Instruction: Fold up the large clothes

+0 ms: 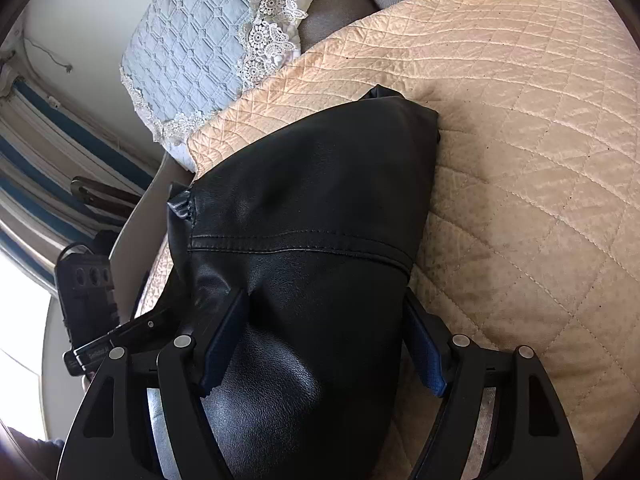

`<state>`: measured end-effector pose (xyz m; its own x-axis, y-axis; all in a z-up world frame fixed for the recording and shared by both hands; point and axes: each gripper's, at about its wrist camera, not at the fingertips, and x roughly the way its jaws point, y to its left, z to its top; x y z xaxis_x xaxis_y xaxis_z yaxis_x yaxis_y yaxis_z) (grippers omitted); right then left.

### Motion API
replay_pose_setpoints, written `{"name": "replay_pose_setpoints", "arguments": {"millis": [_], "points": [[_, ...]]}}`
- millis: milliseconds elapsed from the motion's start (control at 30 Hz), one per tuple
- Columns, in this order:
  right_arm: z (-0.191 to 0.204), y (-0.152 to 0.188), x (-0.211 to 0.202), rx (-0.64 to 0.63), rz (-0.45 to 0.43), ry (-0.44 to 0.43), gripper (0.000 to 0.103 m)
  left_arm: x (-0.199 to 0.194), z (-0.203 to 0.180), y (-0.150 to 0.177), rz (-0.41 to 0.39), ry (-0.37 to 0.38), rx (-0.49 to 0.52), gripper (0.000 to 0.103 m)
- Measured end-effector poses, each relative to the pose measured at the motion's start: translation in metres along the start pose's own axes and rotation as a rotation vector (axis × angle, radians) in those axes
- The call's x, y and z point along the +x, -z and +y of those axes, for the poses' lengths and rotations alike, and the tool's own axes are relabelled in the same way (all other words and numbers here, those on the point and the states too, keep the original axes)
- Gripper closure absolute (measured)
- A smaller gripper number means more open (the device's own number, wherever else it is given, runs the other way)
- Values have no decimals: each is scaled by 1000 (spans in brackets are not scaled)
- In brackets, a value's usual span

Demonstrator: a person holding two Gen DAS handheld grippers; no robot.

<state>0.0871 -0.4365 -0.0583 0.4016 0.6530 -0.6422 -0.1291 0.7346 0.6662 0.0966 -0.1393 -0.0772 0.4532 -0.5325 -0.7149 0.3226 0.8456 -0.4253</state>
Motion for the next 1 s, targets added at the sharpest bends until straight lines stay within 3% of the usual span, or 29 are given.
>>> {"name": "replay_pose_setpoints", "arguments": {"millis": [100, 267, 467, 633, 1000], "points": [[0, 1, -1, 6, -1, 3, 34, -1, -3, 0, -2, -19, 12, 36], [5, 4, -7, 5, -25, 8, 57, -4, -18, 2, -24, -71, 81, 49], [20, 5, -25, -5, -82, 20, 78, -19, -29, 1, -58, -56, 126, 70], [43, 2, -38, -44, -106, 33, 83, -37, -37, -1, -91, -26, 155, 78], [87, -12, -54, -106, -135, -9, 84, -74, -26, -15, -157, 41, 117, 80]]}}
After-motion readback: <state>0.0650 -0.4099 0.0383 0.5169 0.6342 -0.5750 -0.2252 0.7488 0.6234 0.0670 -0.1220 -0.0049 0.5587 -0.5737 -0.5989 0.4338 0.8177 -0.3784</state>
